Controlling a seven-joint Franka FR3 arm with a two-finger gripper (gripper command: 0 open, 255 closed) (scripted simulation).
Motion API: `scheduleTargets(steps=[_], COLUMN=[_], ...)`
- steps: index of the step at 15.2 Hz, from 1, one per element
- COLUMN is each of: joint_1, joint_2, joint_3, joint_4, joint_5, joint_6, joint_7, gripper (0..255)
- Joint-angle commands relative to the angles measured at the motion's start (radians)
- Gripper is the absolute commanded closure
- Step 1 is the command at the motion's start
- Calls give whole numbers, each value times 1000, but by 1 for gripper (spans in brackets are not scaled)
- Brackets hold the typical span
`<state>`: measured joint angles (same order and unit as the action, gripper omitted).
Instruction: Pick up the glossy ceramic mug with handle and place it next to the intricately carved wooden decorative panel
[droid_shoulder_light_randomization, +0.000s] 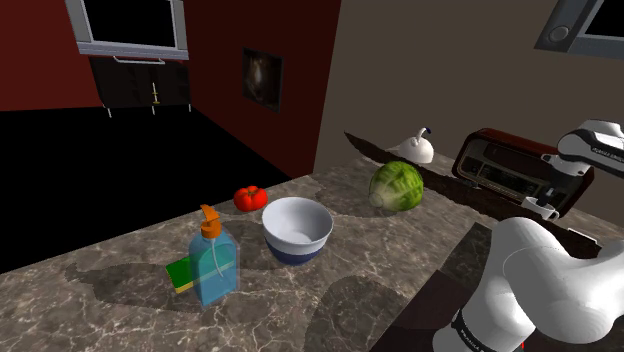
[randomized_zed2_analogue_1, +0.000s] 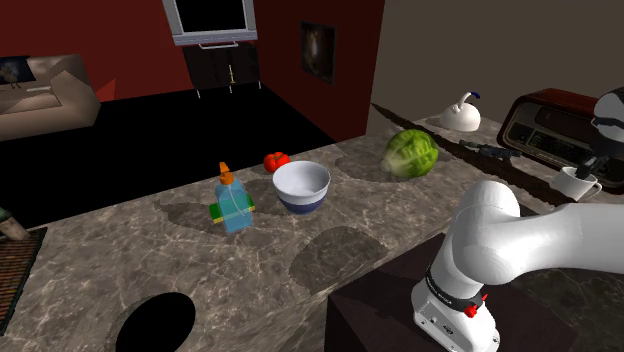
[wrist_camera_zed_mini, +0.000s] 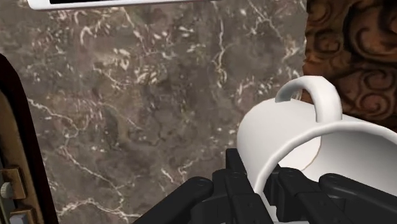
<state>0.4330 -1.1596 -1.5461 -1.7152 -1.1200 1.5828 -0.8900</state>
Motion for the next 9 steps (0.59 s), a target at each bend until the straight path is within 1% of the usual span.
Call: scheduleTargets(steps=[1,6,7,9], joint_1=[1,1,4,4], joint_2=[-5,-6,-4,-5], joint_3=[-9,-9,-8,-9], joint_4=[-8,-8,-6,-8], joint_5=[1,1,2,1], joint_6=[-4,-4,-6,-4], joint_7=[0,0,2,3], gripper=[255,255,0,0])
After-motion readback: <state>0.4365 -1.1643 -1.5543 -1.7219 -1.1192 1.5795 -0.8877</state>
